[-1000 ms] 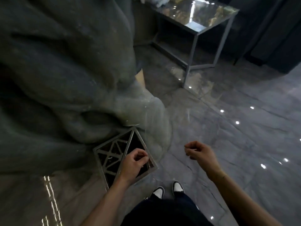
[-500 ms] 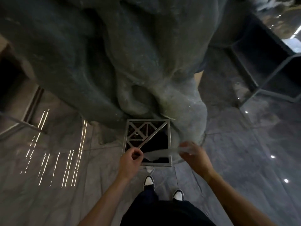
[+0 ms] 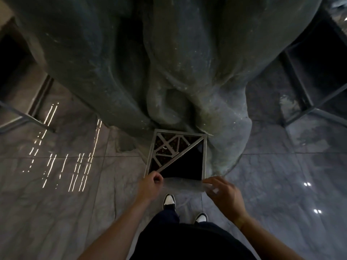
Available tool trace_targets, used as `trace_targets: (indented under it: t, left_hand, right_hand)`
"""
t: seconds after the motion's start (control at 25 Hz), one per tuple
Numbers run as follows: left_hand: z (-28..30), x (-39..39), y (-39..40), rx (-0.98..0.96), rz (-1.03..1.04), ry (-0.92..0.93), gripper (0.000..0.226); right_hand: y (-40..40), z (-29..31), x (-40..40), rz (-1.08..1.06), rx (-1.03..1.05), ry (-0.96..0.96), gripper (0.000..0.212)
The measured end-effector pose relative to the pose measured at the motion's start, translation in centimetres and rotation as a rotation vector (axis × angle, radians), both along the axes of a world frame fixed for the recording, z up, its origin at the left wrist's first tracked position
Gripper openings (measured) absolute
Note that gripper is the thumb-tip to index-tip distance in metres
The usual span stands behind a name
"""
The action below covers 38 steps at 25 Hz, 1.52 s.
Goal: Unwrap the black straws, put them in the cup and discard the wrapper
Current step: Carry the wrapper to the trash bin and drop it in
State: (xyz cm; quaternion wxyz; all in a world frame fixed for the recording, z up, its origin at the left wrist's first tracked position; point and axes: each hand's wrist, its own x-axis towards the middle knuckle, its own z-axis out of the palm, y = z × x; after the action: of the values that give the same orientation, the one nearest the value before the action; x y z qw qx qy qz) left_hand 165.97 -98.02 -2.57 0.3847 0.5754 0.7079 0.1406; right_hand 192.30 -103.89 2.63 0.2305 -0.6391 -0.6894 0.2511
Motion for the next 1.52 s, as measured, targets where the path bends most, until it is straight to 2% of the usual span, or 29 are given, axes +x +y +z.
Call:
trace_targets:
  t: [0.08,0.24,0.36,0.6,0.84,1.04,1.24,1.52]
  left_hand:
    - [-0.7,-0.4,0.7,-0.032,-0.035,0.011,0.002]
    - [-0.9,-1.0,1.0,-0.064,-0.206,0.002,0.018]
    - [-0.8,-1.6,0.3,-0.009,-0.306,0.045,0.016]
    - [-0.7,-1.7,0.6,0.075,-0.316,0.069,0.005]
    - [-1.7,-1.2,2.4,-0.008,-0.400,0.190,0.007]
    - [-2.8,-1.3,2.7,-0.045,-0.511,0.263,0.012]
    - [-3.6,-1.5,2.6,-0.085,-0.477,0.249,0.019]
    - [-4.0,-2.1,3.0,-0.155,-0.348,0.199,0.032]
  right_hand:
    - [0.1,-0.3,-1.0,0.028,0.020,-0.010,0.021]
    - [1.4,-1.6,-1.8,0.029,-0.039,-0.045,0.018]
    - [2.5,-2.7,-2.3,-0.020,-0.151,-0.091,0.014]
    - [4.2,-4.7,-2.9,-0.004,-0.324,-0.107,0.015]
    - [5.4,-6.5,-3.1,0.000,-0.481,-0.201,0.021]
    - [5.0,-7.5,-2.8,0.086,-0.505,-0.311,0.027]
    - [4.2,-8.4,-2.3,0.139,-0.484,-0.361,0.033]
    - [4.4,-8.3,-2.4,0.070,-0.424,-0.303,0.039]
